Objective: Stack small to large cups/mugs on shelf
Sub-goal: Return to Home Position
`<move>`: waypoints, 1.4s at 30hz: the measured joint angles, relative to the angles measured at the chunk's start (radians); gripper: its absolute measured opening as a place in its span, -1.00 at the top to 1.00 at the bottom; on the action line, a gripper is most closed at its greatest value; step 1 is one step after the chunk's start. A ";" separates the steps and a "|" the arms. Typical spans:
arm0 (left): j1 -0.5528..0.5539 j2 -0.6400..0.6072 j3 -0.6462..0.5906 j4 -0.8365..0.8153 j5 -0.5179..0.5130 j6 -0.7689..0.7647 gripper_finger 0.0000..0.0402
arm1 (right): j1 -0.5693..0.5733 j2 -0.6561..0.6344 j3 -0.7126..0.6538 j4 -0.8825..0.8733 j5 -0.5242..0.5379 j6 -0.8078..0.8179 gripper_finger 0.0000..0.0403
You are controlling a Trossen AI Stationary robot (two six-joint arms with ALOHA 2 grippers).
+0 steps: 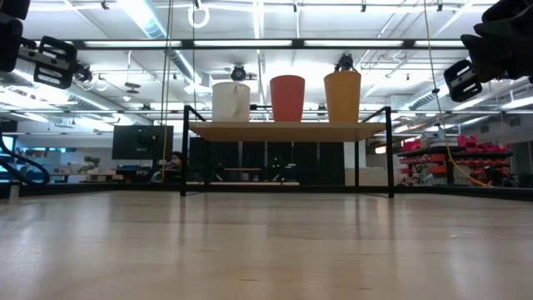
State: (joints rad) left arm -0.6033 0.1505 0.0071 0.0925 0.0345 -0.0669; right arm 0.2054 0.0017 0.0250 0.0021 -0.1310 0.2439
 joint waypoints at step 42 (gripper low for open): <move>0.000 0.000 0.000 0.000 0.000 0.000 0.86 | 0.000 0.000 0.000 0.000 0.000 0.000 0.65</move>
State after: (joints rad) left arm -0.6031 0.1505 0.0071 0.0924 0.0345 -0.0666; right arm 0.2051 0.0017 0.0250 0.0021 -0.1311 0.2436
